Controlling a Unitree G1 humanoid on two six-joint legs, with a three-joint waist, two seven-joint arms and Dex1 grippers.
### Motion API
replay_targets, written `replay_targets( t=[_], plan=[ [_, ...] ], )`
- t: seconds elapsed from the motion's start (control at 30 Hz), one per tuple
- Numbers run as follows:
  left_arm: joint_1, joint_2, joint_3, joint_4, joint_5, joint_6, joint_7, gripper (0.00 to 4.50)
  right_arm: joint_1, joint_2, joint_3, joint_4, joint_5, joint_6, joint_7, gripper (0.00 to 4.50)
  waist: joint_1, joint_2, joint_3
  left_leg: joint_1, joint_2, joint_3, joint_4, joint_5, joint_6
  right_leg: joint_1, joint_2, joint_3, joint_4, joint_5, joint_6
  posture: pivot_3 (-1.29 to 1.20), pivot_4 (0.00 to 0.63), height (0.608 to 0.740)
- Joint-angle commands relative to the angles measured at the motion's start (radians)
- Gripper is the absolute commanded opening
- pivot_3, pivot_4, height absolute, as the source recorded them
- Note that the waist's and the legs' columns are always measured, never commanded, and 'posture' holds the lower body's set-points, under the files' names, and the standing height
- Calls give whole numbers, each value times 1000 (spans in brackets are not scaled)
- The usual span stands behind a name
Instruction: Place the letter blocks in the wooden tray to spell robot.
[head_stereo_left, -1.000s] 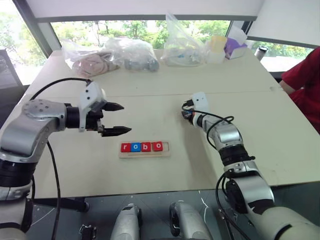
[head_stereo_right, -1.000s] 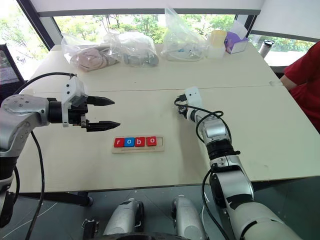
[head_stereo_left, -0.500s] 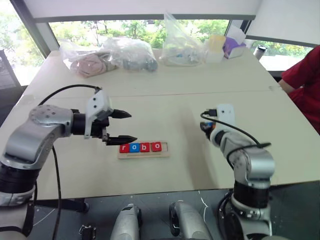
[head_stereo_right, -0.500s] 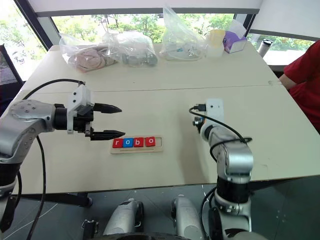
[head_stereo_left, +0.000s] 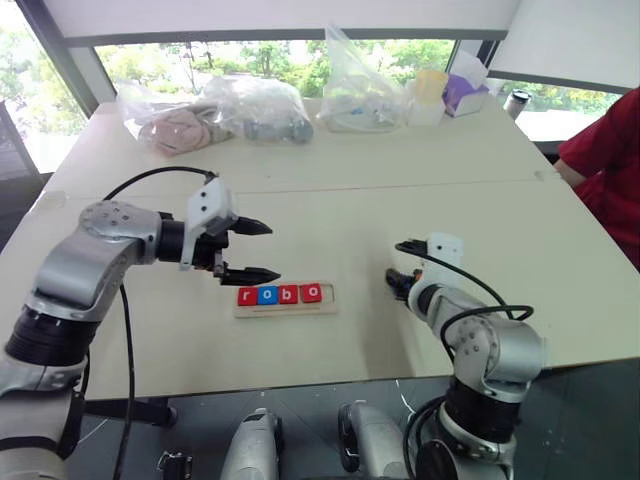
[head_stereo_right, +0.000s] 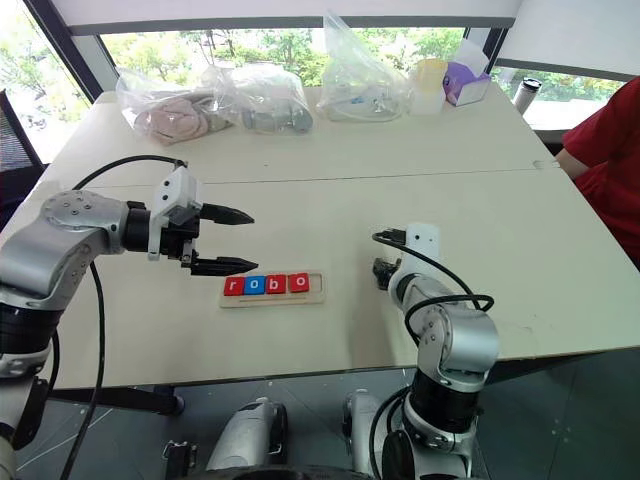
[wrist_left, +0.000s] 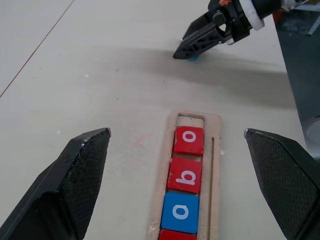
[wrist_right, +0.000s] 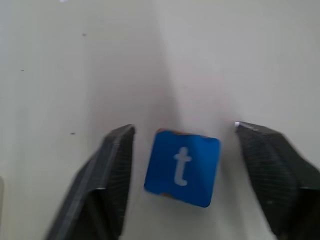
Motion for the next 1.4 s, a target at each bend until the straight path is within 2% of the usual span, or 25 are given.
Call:
replay_targets(
  t=[0.03, 0.1, 0.2, 0.37, 0.47, 0.53, 0.67, 0.8, 1.1, 1.2, 1.33, 1.37, 1.4],
  plan=[
    [-8, 12, 12, -9, 5, -13, -9, 4500, -14, -117, 3, -33, 10, -38, 47, 4210, 2, 0, 0, 0, 0, 0, 0, 0, 0, 0, 0, 0, -1, 0, 0, 0, 150, 740],
    [-10, 20, 15, -5, 8, -13, -15, 4500, -66, -234, -28, -43, 41, -65, 115, 4210, 6, 1, 1, -1, -1, 0, 1, 0, 0, 0, -2, 0, -1, 0, 0, 0, 150, 740],
    [-12, 34, 16, -5, 5, -11, -35, 4500, -98, -326, -53, -18, 98, -79, 199, 4210, 4, 1, 1, -2, -1, 1, 2, 0, 0, 1, -2, 1, -5, 0, 1, 0, 150, 740],
    [-4, 76, 10, -43, -19, 13, -101, 4500, -41, -553, -38, 60, 295, -259, 572, 4210, 4, 1, 1, -1, 0, 0, -4, -1, 2, 1, 2, 1, -8, 0, 1, 0, 150, 740],
    [3, 95, 11, -94, -51, 44, -134, 4500, 100, -773, 57, 127, 257, -684, 895, 4210, 11, 1, 1, -2, 0, 0, -4, -3, 4, 1, 2, 0, -8, -2, 4, 0, 150, 740],
    [2, 88, 6, -114, -53, 51, -125, 4500, 123, -844, 80, 260, 225, -870, 977, 4210, 9, 1, 1, -3, -1, 0, -4, -4, 6, 3, 1, 0, -11, -3, 7, 0, 150, 740],
    [24, 83, -22, -169, -43, 59, -116, 4500, 114, -901, 161, 479, 170, -1093, 1085, 4210, 2, 0, 1, -2, -2, 4, 1, -4, 6, 3, 0, 5, -11, -3, 7, 0, 150, 740],
    [34, 82, -19, -190, -50, 76, -97, 4500, 83, -888, 225, 635, 124, -1229, 1113, 4210, 5, 0, 1, 0, -2, 4, 2, -4, 6, 5, 1, 6, -9, -2, 7, 0, 150, 740],
    [68, 108, -15, -181, -31, 73, -75, 4500, 50, -818, 260, 753, 106, -1334, 1092, 4210, 5, 0, 1, 0, -1, 3, 2, -4, 6, 4, 3, 6, -9, -2, 7, 0, 150, 740],
    [71, 111, -16, -174, -27, 68, -73, 4500, 57, -804, 248, 749, 130, -1325, 1096, 3366, 5, 0, 1, 0, -1, 3, 2, -4, 6, 4, 3, 6, -8, -2, 6, 0, 150, 740],
    [75, 106, -22, -144, -8, 47, -74, 4500, 67, -797, 251, 740, 135, -1316, 1096, 1463, 8, 0, 1, 1, -1, 4, 3, -4, 6, 4, 3, 7, -8, -1, 6, 0, 150, 740],
    [75, 107, -24, -135, -3, 41, -75, 4500, 66, -793, 251, 735, 137, -1312, 1093, 1151, 8, 0, 1, 1, -1, 4, 3, -4, 6, 4, 3, 7, -8, -1, 6, 0, 150, 740],
    [75, 107, -25, -130, 0, 37, -76, 4500, 65, -790, 251, 732, 138, -1309, 1090, 1161, 8, 0, 1, 1, -1, 4, 3, -4, 6, 5, 3, 7, -8, -1, 6, 0, 150, 740]
  ],
)
